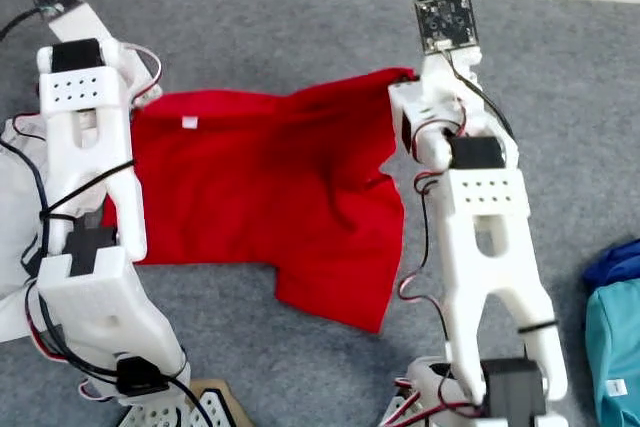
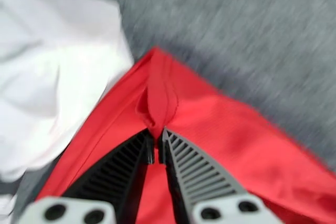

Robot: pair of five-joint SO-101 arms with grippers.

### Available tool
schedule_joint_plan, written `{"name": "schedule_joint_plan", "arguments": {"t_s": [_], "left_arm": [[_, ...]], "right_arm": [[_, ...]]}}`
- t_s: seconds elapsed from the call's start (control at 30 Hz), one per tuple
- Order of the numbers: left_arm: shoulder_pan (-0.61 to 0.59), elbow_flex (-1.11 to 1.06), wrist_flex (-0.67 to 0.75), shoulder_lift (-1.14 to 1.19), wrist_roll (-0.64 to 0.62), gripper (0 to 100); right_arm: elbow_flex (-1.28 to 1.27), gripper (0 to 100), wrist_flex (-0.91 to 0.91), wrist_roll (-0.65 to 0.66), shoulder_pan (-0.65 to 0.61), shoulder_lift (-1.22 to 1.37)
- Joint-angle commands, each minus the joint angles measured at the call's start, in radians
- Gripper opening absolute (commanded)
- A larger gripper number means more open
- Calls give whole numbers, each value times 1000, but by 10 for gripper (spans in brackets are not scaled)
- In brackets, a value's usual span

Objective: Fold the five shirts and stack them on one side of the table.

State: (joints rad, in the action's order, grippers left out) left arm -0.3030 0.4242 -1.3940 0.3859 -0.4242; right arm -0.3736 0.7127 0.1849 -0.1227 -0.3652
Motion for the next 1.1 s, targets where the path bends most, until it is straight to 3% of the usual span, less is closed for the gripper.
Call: {"name": "schedule_joint_plan", "arguments": {"t_s": [0.0,0.23,0.37,0.7,1.07], "left_arm": [[-18,-1,-71,-15,21,6],[-50,-56,-147,-119,41,6],[-53,-265,-129,-321,64,6],[-113,-975,204,-754,114,6],[-225,-1205,358,-797,193,7]], "right_arm": [[47,6,136,-12,-39,-102],[-38,6,262,-15,-76,-203],[-150,6,262,-15,-90,-323],[-486,6,268,-8,-90,-608],[-789,6,269,-6,-117,-786]]}}
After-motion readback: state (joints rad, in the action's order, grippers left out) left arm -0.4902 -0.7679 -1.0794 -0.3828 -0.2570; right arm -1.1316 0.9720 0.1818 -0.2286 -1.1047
